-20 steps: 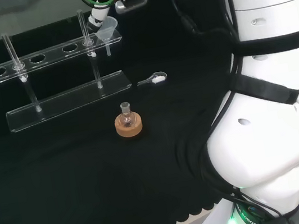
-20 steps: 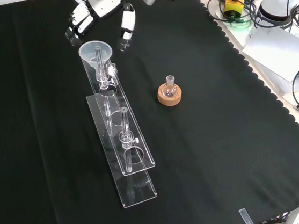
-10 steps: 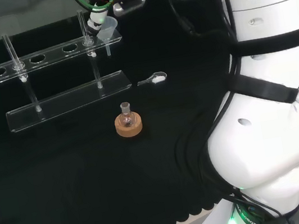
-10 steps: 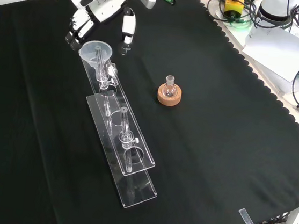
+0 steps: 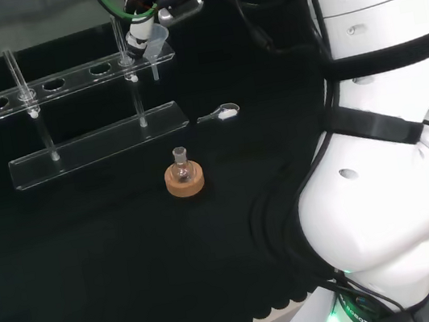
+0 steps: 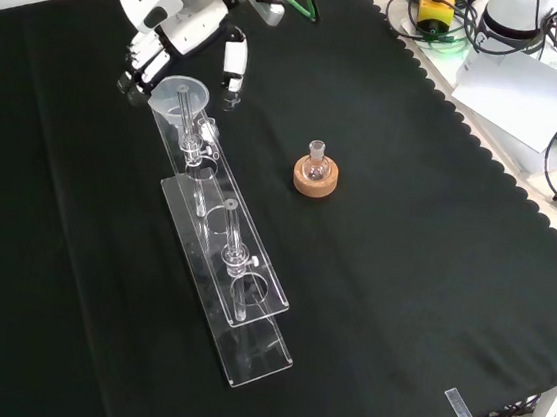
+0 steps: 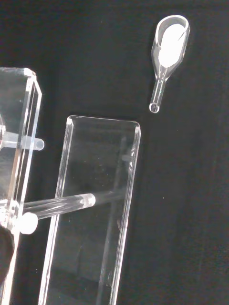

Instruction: Pick up the funnel from the transparent funnel stand.

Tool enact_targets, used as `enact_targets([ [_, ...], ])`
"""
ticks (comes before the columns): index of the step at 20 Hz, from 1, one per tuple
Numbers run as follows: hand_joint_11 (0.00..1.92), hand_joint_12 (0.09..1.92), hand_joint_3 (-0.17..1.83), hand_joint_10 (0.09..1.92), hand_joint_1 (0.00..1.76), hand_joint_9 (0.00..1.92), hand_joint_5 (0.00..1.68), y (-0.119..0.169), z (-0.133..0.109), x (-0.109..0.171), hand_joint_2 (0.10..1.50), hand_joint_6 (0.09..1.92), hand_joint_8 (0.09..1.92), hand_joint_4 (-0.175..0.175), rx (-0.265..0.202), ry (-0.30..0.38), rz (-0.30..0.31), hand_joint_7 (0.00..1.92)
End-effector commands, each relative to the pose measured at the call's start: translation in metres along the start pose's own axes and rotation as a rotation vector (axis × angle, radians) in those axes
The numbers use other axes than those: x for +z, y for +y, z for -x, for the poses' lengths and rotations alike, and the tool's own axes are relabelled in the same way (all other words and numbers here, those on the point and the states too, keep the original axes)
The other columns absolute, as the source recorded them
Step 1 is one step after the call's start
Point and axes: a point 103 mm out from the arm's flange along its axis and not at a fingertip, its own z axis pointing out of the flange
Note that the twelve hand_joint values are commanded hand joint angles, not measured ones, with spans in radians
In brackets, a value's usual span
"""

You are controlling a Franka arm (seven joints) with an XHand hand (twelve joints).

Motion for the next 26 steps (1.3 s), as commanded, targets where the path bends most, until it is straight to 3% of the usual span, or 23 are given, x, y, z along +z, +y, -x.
enact_targets([
  [1, 0.21, 1.51, 0.19, 0.84, 0.72, 0.14, 0.06, 0.002, 0.005, 0.002, 0.77, 0.09, 0.33, -0.09, -0.001, -0.003, -0.021, 0.0],
  [12, 0.22, 1.5, 0.2, 0.84, 0.73, 0.15, 0.07, 0.002, 0.016, 0.006, 0.76, 0.09, 0.33, -0.091, -0.008, 0.008, -0.012, 0.0],
  [26, 0.23, 1.5, 0.23, 0.84, 0.74, 0.16, 0.07, 0.01, 0.008, 0.01, 0.75, 0.09, 0.36, -0.093, -0.005, -0.048, -0.021, 0.0],
])
